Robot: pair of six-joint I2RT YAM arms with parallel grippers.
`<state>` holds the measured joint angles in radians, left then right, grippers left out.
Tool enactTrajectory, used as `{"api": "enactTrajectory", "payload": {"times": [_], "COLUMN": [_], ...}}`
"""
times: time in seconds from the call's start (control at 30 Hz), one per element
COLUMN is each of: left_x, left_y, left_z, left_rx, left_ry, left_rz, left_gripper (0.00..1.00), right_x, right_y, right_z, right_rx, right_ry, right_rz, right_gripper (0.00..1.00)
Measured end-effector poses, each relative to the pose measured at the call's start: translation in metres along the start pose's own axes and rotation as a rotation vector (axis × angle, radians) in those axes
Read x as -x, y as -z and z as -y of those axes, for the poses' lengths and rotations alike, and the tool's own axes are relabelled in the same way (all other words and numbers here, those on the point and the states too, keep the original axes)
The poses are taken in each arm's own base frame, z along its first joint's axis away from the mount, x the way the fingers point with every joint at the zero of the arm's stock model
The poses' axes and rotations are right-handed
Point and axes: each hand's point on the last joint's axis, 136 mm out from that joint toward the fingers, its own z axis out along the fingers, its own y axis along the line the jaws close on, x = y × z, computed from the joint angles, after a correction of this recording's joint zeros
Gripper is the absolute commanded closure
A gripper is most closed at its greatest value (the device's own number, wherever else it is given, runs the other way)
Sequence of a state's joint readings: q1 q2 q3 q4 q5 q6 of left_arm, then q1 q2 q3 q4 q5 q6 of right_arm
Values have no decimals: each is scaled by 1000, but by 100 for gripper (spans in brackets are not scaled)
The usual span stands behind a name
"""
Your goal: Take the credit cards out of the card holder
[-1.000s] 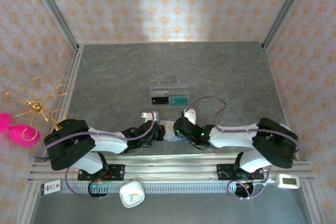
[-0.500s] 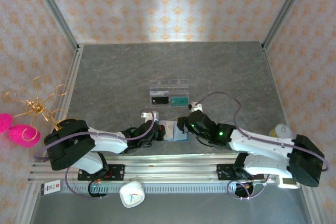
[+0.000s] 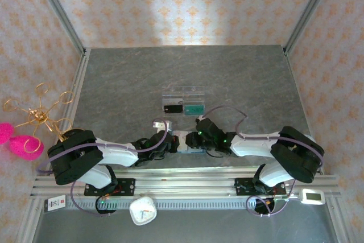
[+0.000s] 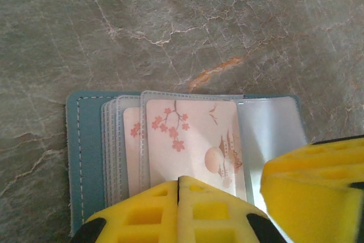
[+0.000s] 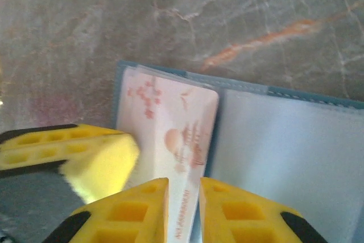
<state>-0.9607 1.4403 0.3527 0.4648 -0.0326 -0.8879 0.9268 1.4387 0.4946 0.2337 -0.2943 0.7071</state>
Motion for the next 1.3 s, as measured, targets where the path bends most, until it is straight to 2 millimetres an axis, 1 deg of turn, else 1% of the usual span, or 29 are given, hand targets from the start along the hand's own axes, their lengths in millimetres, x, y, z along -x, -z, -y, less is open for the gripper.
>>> {"api": "enactTrajectory", "payload": {"times": [0.1, 0.33, 0.43, 0.5, 0.67, 0.8, 0.97, 1.13, 1.3], "left_x": [0, 0, -1, -1, 0, -3, -8, -8, -8], "left_y": [0, 0, 0, 0, 0, 3, 4, 3, 5], "left_z": [0, 0, 0, 0, -1, 0, 2, 1, 1], "left_rx": [0, 0, -1, 1, 2, -16, -42, -40, -43], "left_ry": [0, 0, 0, 0, 0, 2, 4, 8, 8], "left_rz": [0, -1, -3, -3, 0, -12, -35, -37, -36], "left_gripper": [100, 100, 100, 100, 100, 100, 100, 100, 100], "right_x": [-4, -4, -3, -4, -2, -4, -9, -9, -9], "right_y": [-4, -9, -12, -13, -13, -6, 2, 4, 5], "right_z": [5, 0, -1, -1, 1, 2, 8, 17, 18], "right_rx": [3, 41, 53, 52, 50, 64, 72, 63, 64], "right_ry": [-19, -36, -44, -55, -76, -85, -86, -98, -99], "right_rz": [-18, -27, -31, -33, -26, -18, -12, -4, -3], "right_gripper": [80, 81, 87, 100, 100, 100, 100, 100, 100]}}
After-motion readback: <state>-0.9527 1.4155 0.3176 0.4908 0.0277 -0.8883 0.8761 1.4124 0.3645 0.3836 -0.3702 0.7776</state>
